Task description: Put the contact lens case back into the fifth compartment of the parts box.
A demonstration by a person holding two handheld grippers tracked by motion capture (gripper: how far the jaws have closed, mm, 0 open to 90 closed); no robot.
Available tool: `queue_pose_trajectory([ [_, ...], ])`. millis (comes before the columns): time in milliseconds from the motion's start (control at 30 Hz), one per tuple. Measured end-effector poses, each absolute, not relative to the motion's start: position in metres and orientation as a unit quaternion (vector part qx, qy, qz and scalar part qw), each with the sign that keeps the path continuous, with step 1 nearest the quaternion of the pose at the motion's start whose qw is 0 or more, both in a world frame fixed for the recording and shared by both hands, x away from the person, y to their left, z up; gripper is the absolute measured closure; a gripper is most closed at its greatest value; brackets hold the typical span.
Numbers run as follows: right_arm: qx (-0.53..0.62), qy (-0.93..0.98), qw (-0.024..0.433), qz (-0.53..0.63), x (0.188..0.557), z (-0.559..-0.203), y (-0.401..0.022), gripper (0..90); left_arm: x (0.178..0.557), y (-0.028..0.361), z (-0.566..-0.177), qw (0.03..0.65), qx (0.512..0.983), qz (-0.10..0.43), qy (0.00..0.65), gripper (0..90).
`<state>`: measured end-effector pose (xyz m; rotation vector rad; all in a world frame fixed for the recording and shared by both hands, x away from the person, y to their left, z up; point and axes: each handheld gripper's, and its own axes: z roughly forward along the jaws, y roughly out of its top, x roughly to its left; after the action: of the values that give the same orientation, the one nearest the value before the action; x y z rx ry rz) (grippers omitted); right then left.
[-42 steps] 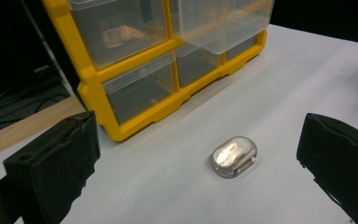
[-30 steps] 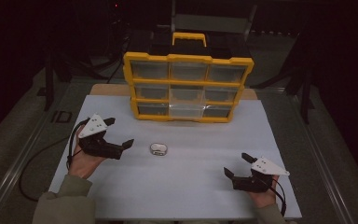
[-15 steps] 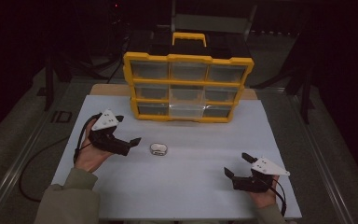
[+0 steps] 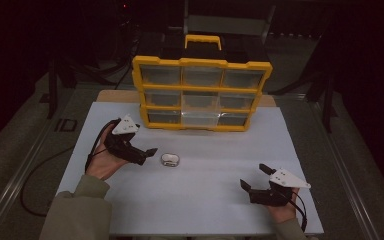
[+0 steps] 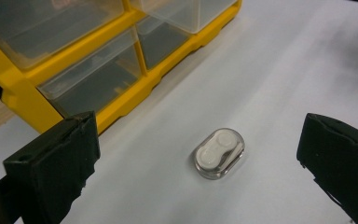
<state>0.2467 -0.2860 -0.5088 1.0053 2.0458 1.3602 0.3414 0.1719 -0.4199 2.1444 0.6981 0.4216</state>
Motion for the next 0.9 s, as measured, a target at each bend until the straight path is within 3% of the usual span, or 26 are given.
queue_pose_trajectory([
  [900, 0.37, 0.746, 0.237, 0.501, 0.247, -0.509, -0.287, 8.7, 0.362, 0.146, -0.426, 0.362, 0.88, 0.161, 0.261, 0.0],
])
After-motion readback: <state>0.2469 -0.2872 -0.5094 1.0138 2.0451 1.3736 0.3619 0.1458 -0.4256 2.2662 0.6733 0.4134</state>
